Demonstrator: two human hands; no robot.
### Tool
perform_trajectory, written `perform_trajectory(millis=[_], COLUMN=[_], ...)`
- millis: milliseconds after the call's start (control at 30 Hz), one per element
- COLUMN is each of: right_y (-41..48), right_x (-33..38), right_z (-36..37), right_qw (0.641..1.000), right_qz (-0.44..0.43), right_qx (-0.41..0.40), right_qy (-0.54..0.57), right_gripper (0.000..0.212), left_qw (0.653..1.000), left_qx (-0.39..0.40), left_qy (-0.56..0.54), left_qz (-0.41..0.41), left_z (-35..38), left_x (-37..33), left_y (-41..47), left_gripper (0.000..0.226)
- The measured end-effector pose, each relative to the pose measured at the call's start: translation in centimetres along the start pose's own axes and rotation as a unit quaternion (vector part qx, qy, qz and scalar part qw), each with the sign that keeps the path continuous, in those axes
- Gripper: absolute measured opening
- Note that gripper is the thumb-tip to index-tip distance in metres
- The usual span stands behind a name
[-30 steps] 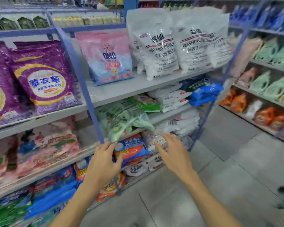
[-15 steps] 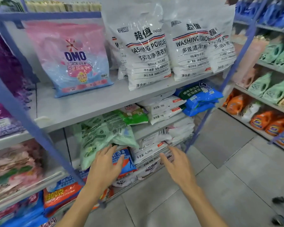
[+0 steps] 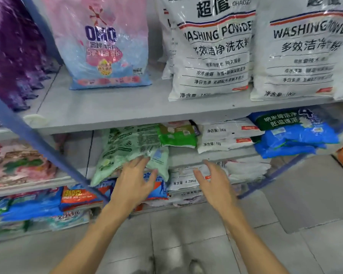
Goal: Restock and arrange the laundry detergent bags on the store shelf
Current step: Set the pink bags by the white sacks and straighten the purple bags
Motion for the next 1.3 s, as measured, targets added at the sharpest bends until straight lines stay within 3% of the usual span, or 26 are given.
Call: perform_trajectory(millis=[300,500,600,733,833,933,1000,1100,1200,1300], right_y=[5.8,10.2,12.8,16.2,18.2,20.1,21.1,21.6,20.6,18.5], right_x=[-1.5,-2.6,-1.9,-0.4,0.0,0.0,0.3,0.3,-0.5,-0.7], right_z=[-1.0,0.7,2.3,5.4,7.6,9.1,9.6,9.4,9.0,9.2], right_qw=[0.993,0.990,0.988,0.989,0.994,0.994,0.990,0.942,0.881,0.797], right_qz=[-0.093,-0.114,-0.112,-0.138,-0.101,-0.083,-0.054,0.029,0.099,0.124], right_qx=[0.067,0.074,0.078,0.056,0.026,-0.041,-0.038,0.045,0.165,0.300], right_qy=[0.021,0.045,0.066,0.020,0.016,0.056,0.124,0.332,0.431,0.509], right_gripper=[0.056,0.057,0.044,0.026,0.044,0.050,0.048,0.027,0.039,0.034], left_qw=[0.988,0.982,0.976,0.965,0.951,0.930,0.905,0.877,0.866,0.838], left_qx=[-0.085,-0.129,-0.159,-0.207,-0.239,-0.275,-0.303,-0.312,-0.294,-0.253], left_qy=[-0.026,-0.056,-0.086,-0.113,-0.183,-0.224,-0.275,-0.345,-0.392,-0.458], left_qz=[-0.123,-0.124,-0.118,-0.114,-0.074,-0.094,-0.120,-0.121,-0.100,-0.153], left_z=[3.4,5.9,7.0,8.8,10.1,10.6,10.4,9.6,8.3,7.7], left_x=[-2.9,-2.6,-2.0,-1.3,-1.7,-1.4,-0.3,0.5,-0.4,0.4], left_y=[0.0,2.8,5.8,10.5,13.2,15.2,16.2,16.1,13.5,10.1], left_gripper=[0.052,0.055,0.065,0.059,0.034,0.036,0.029,0.012,0.004,0.015])
Point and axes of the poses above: each hand's wrist, its own y-axis towards the middle knuckle, its own z-axis out of the palm, x = y × z, the point moved 3 cm from there along y, towards the middle knuckle, and after that the axes turned 4 degrees about z, right-handed, at the moved point
